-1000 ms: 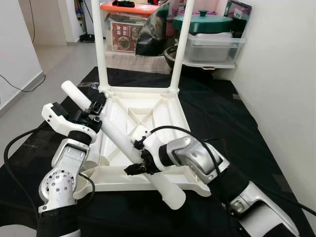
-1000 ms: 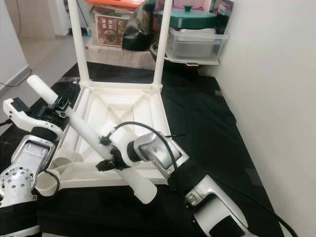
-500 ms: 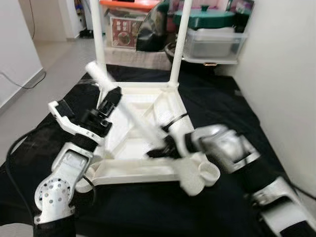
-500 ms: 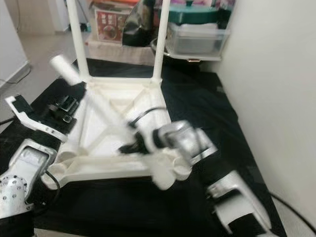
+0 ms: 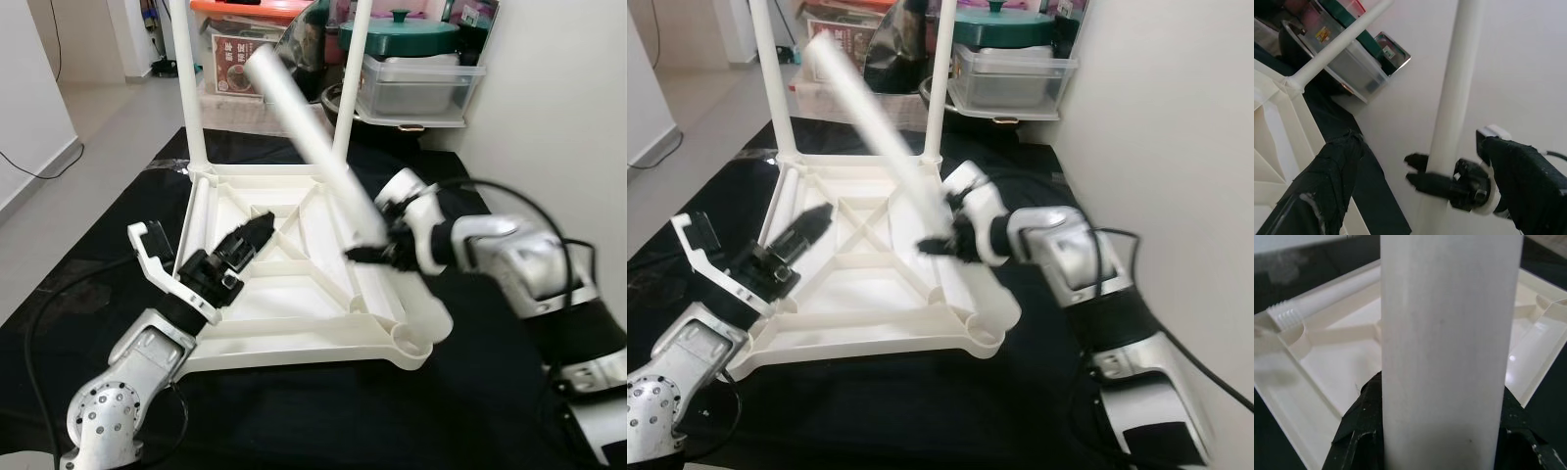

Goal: Building children table

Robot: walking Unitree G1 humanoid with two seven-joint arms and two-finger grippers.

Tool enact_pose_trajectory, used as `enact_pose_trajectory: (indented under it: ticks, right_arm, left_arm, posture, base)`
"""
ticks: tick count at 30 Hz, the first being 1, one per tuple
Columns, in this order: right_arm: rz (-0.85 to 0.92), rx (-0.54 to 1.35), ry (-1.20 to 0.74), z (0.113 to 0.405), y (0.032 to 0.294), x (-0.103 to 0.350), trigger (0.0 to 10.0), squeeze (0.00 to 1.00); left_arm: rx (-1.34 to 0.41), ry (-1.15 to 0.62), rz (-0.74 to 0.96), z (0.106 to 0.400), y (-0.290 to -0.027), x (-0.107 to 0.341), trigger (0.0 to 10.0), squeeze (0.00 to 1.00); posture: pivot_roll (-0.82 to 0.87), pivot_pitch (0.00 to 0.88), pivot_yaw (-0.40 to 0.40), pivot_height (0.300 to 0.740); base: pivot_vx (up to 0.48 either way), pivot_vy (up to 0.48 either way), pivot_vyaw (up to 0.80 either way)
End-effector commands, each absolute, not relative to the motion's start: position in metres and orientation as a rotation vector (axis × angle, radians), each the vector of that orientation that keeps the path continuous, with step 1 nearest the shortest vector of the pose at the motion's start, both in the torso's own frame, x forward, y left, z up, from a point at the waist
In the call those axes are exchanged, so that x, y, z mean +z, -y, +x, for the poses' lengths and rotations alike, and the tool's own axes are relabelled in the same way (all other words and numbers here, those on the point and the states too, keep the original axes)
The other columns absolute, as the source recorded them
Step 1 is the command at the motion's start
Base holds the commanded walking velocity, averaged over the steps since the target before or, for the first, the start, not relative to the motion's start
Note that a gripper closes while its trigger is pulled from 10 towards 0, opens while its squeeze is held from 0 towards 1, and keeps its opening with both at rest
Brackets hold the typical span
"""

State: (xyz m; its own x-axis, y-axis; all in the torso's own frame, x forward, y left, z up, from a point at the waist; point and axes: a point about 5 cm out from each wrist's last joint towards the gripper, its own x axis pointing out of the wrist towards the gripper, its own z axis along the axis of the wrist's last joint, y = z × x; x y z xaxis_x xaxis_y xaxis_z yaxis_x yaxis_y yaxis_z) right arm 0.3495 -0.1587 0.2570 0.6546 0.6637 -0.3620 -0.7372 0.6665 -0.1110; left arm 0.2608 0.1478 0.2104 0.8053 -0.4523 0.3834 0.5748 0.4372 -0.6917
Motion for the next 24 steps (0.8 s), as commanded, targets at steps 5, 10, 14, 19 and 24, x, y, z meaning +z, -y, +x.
enact_pose_trajectory:
  ticks: [5, 10, 14, 19, 24]
  right_arm:
    - [-0.100, 0.592, -0.130, 0.370, 0.161, 0.274, 0.0, 0.00]
    - [0.198, 0.305, 0.097, 0.378, 0.161, 0.289, 0.0, 0.00]
    - [0.321, 0.204, 0.115, 0.380, 0.169, 0.287, 0.0, 0.00]
    - [0.514, 0.113, 0.180, 0.383, 0.188, 0.297, 0.0, 0.00]
    - [0.734, 0.108, 0.217, 0.379, 0.189, 0.295, 0.0, 0.00]
  left_arm:
    - [-0.676, 0.097, -0.846, 0.258, -0.141, 0.205, 10.0, 0.00]
    - [-0.709, 0.037, -0.784, 0.253, -0.137, 0.196, 10.0, 0.00]
    - [-0.701, 0.012, -0.772, 0.254, -0.137, 0.190, 10.0, 0.00]
    - [-0.719, -0.035, -0.689, 0.252, -0.130, 0.182, 10.0, 0.00]
    - [-0.618, -0.152, -0.477, 0.259, -0.125, 0.154, 10.0, 0.00]
  posture:
    - [0.05, 0.000, -0.072, 0.740]
    - [0.06, 0.000, -0.064, 0.740]
    - [0.06, 0.000, -0.061, 0.740]
    - [0.07, 0.000, -0.058, 0.740]
    - [0.06, 0.000, -0.050, 0.740]
  base:
    - [0.000, 0.000, 0.00]
    - [0.000, 0.000, 0.00]
    - [0.000, 0.000, 0.00]
    - [0.000, 0.000, 0.00]
    - [0.000, 0.000, 0.00]
